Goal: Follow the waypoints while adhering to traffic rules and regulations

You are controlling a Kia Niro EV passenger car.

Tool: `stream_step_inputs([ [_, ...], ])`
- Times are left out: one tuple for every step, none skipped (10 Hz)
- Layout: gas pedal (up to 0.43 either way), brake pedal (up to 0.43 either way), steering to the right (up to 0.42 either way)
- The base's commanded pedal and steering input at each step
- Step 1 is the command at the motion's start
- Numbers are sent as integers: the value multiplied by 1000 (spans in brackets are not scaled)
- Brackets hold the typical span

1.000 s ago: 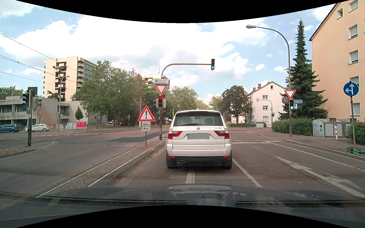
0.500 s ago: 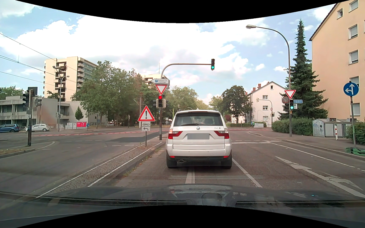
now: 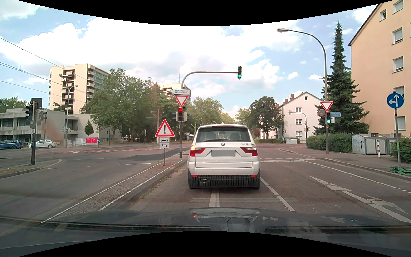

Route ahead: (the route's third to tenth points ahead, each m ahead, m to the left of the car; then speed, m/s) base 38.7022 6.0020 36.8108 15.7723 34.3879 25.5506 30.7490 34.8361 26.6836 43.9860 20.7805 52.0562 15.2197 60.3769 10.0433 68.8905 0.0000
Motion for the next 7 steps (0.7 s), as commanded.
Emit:
stream_step_inputs([
  [0,268,-4],
  [0,268,-4],
  [0,268,-4],
  [0,268,-4],
  [0,268,-4],
  [0,268,-4],
  [0,268,-4],
])
